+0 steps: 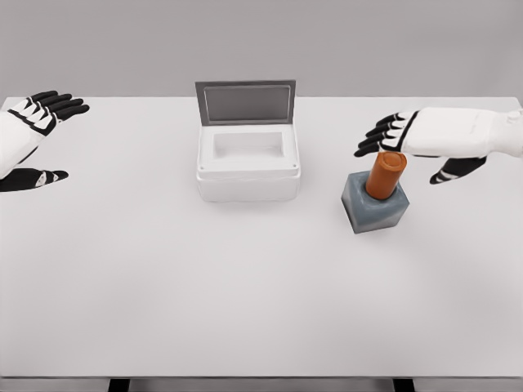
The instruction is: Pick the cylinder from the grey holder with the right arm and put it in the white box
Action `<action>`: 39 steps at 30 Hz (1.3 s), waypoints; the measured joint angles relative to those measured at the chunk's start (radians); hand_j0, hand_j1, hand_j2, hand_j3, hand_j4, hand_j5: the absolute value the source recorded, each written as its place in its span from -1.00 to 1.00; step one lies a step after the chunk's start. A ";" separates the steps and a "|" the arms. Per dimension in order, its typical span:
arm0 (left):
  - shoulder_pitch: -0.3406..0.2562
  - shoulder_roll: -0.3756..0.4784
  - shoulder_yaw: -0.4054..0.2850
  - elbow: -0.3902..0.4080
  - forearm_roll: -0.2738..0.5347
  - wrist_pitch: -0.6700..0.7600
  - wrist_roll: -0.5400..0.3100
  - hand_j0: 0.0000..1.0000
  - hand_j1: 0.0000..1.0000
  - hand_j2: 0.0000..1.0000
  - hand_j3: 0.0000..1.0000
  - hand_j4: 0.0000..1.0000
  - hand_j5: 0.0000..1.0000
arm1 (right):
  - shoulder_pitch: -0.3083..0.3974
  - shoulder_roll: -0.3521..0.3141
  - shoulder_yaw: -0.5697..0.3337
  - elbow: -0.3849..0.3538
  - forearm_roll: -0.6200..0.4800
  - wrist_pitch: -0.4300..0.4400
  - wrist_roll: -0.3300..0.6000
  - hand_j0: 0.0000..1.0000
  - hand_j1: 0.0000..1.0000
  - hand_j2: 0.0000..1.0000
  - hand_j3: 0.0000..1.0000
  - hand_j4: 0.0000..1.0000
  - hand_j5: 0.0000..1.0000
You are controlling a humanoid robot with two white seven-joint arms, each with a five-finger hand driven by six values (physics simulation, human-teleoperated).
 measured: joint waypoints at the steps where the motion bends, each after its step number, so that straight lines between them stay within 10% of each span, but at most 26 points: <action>1: 0.000 0.000 0.000 0.000 0.000 0.000 0.000 1.00 1.00 1.00 1.00 1.00 1.00 | -0.003 0.005 0.004 0.004 0.000 -0.001 0.000 1.00 1.00 1.00 1.00 1.00 1.00; 30: 0.000 0.000 0.001 0.001 -0.012 0.000 -0.002 1.00 1.00 1.00 1.00 1.00 1.00 | -0.041 0.076 0.095 0.129 0.029 -0.024 0.000 0.96 0.96 0.96 0.96 0.96 0.96; 39: 0.000 -0.003 0.001 0.001 -0.012 0.000 -0.002 1.00 1.00 1.00 1.00 1.00 1.00 | -0.041 0.080 0.101 0.136 0.031 -0.025 0.000 0.28 0.28 0.28 0.28 0.28 0.28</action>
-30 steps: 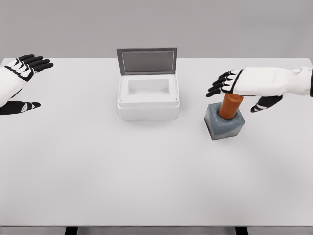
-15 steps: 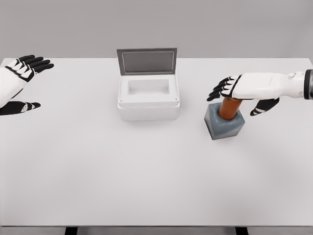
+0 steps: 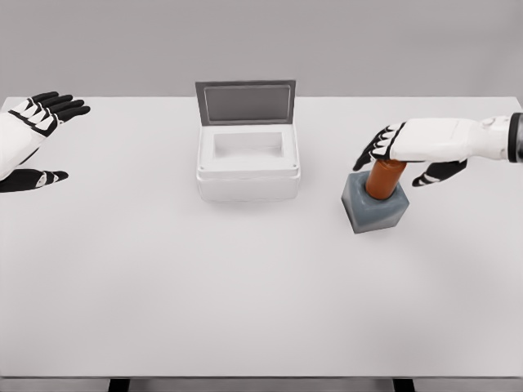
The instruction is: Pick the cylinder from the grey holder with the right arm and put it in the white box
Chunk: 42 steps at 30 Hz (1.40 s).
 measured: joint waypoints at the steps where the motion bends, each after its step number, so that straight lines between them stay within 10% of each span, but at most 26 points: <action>1: 0.000 0.000 0.000 0.000 0.000 0.000 0.000 1.00 1.00 1.00 1.00 1.00 1.00 | -0.002 0.000 0.003 0.000 0.000 0.000 0.000 0.27 0.27 0.27 0.27 0.27 0.27; 13: 0.000 -0.001 0.000 0.000 0.000 0.000 0.000 1.00 1.00 1.00 1.00 1.00 1.00 | -0.008 -0.001 0.010 0.000 -0.006 0.004 0.001 -0.63 -0.63 -0.63 -0.63 -0.63 -0.63; 23: 0.000 -0.001 0.000 0.000 0.000 0.000 0.000 1.00 1.00 1.00 1.00 1.00 1.00 | -0.071 0.002 -0.027 0.000 -0.004 -0.001 0.001 -0.64 -0.64 -0.64 -0.64 -0.64 -0.64; 42: 0.000 0.000 0.001 0.000 -0.001 0.000 0.000 1.00 1.00 1.00 1.00 1.00 1.00 | -0.135 0.363 -0.041 0.202 0.105 -0.002 0.002 -0.59 -0.59 -0.59 -0.59 -0.59 -0.59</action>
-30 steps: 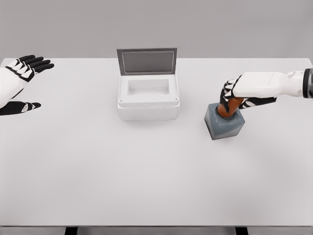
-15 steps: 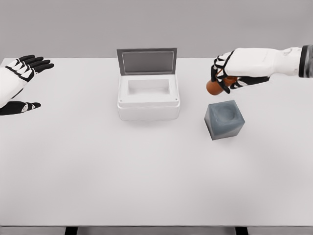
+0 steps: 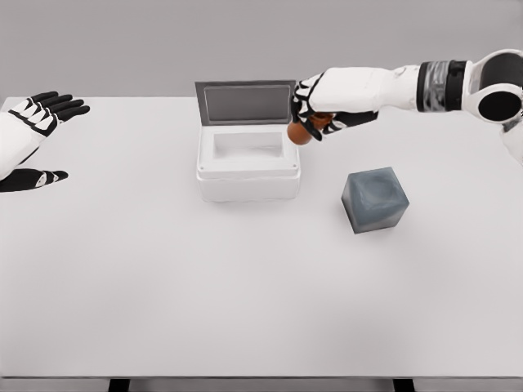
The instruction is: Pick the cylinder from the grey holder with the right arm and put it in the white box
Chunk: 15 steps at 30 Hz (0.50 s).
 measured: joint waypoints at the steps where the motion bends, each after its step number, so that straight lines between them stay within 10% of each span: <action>1: 0.000 0.000 0.000 0.000 0.000 0.000 0.000 1.00 1.00 1.00 1.00 1.00 1.00 | -0.011 0.009 0.001 0.013 0.006 0.000 0.000 -0.58 -0.58 -0.58 -0.58 -0.58 -0.58; 15: 0.000 0.000 0.000 0.000 0.000 0.000 0.000 1.00 1.00 1.00 1.00 1.00 1.00 | -0.063 0.070 0.075 0.086 0.032 0.000 0.000 -0.51 -0.51 -0.51 -0.51 -0.51 -0.51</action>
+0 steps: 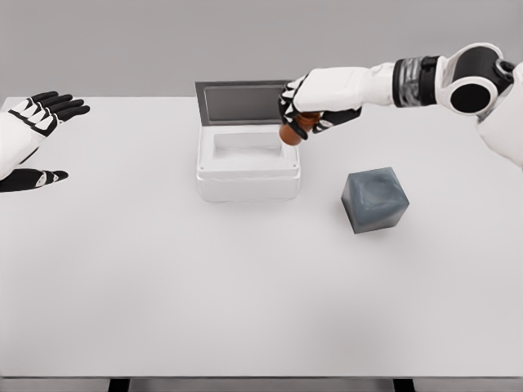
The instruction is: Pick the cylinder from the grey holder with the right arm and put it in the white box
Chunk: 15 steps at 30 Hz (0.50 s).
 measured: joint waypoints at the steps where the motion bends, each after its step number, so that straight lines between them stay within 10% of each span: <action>1: 0.000 0.000 0.000 0.000 0.000 0.000 0.000 1.00 1.00 1.00 1.00 1.00 1.00 | -0.003 0.002 0.007 0.002 0.000 0.000 0.000 -0.51 -0.51 -0.51 -0.51 -0.51 -0.51; 15: 0.000 0.000 0.000 0.000 0.000 0.000 0.000 1.00 1.00 1.00 1.00 1.00 1.00 | -0.028 0.033 0.030 0.034 0.001 0.001 0.000 -0.50 -0.50 -0.50 -0.50 -0.50 -0.50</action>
